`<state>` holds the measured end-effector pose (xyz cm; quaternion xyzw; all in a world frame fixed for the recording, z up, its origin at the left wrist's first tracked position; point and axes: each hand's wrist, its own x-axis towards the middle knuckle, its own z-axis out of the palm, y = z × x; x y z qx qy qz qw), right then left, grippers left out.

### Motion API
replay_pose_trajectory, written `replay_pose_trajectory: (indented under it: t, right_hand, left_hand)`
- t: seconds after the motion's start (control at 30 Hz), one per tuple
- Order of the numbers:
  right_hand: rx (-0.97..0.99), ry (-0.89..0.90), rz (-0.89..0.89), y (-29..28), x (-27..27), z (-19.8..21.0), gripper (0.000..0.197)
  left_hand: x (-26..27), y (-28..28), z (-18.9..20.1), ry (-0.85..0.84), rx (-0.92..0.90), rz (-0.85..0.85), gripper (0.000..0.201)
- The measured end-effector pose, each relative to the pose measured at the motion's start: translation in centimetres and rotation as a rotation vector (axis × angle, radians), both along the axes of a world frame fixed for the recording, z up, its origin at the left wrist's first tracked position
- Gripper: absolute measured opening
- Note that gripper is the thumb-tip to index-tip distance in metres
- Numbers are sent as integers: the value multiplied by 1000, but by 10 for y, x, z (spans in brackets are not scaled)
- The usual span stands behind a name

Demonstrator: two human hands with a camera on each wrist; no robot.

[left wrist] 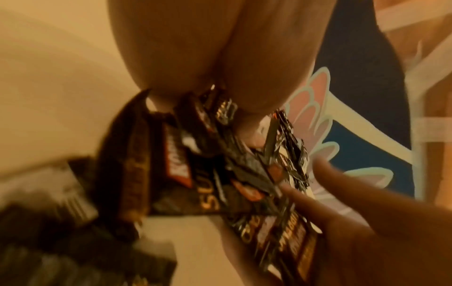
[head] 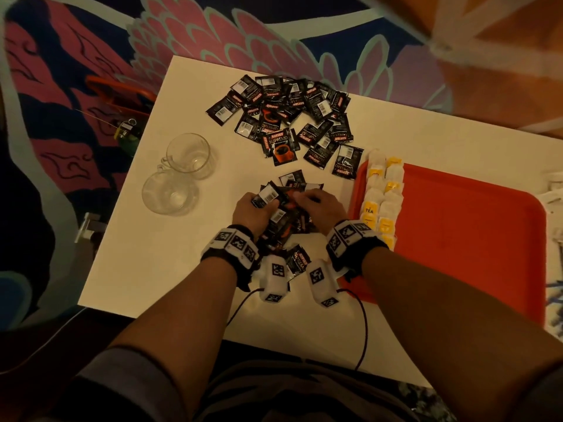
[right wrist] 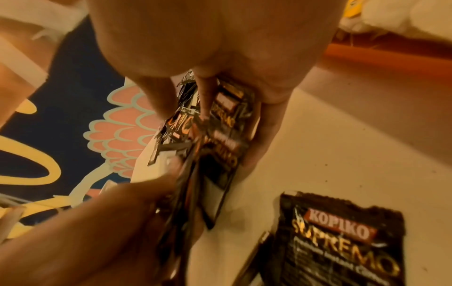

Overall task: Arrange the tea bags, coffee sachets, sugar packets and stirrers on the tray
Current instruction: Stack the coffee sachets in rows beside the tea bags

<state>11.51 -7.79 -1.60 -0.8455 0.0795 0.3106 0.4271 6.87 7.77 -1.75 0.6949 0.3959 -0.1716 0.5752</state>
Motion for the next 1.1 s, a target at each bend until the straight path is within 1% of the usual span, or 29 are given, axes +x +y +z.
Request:
replay_pose_trajectory:
  t: [0.07,0.13,0.17,0.23,0.27,0.3,0.33,0.37,0.4,0.43,0.47,0.53,0.57,0.6,0.67,0.73,0.83,0.9,0.97,1.03,1.1]
  right_hand:
    - [46,26,26,3,-5,1,47]
    - [48,-1,57,5,-9,-2,50]
    - [39,-21,67,5,-9,-2,50]
    - [8,-69,70,4,-8,0,47]
    - [-14,-89,64,3,-7,0,45]
    - [-24,-104,53,2,-7,1,41]
    - [-25,-117,33,2,-7,1,38]
    - [-20,-130,11,1,-7,1,35]
    - [-17,-141,-9,1,-7,2,32]
    - [-19,-147,-23,0,-7,2,31]
    - [-19,-147,-36,-2,-6,2,31]
    - [-6,-126,-56,-6,-2,1,32]
    - [2,-111,-62,-9,-1,1,32]
    - [16,-97,-69,-11,0,1,32]
    - [52,-64,-66,-12,1,2,32]
    - [57,-40,-26,-10,0,5,34]
    - [38,-49,7,-9,-2,7,39]
    - [39,-68,31,-9,-3,9,38]
    - [44,-83,57,-9,-5,11,42]
    - [62,-86,50,-8,-7,11,45]
    - [69,-101,23,-8,-7,10,48]
  left_hand:
    - [4,-14,1,14,-19,37,31]
    - [9,-24,0,9,-74,42,38]
    - [11,-25,-5,11,-100,29,45]
    - [15,-23,-37,22,-115,7,69]
    - [17,-21,-50,26,-122,-1,73]
    - [18,-23,-43,23,-114,-18,68]
    - [19,-24,-27,16,-99,-46,56]
    - [18,-27,-2,5,-78,-77,41]
    - [18,-28,13,-5,-56,-108,29]
    - [18,-28,19,2,-40,-134,22]
    - [17,-25,23,5,-15,-169,20]
    - [15,-18,26,4,-4,-187,19]
    - [12,-14,28,5,-34,-158,18]
    - [9,-11,28,22,-91,-112,18]
    - [2,-12,26,78,-265,-3,27]
    - [-4,-19,29,74,-359,39,24]
    - [-7,-31,30,25,-362,32,23]
    - [-8,-37,29,18,-323,-1,23]
    - [-6,-41,30,0,-262,6,24]
    - [-3,-44,27,-21,-201,-12,34]
    - [-2,-45,17,-43,-168,-85,42]
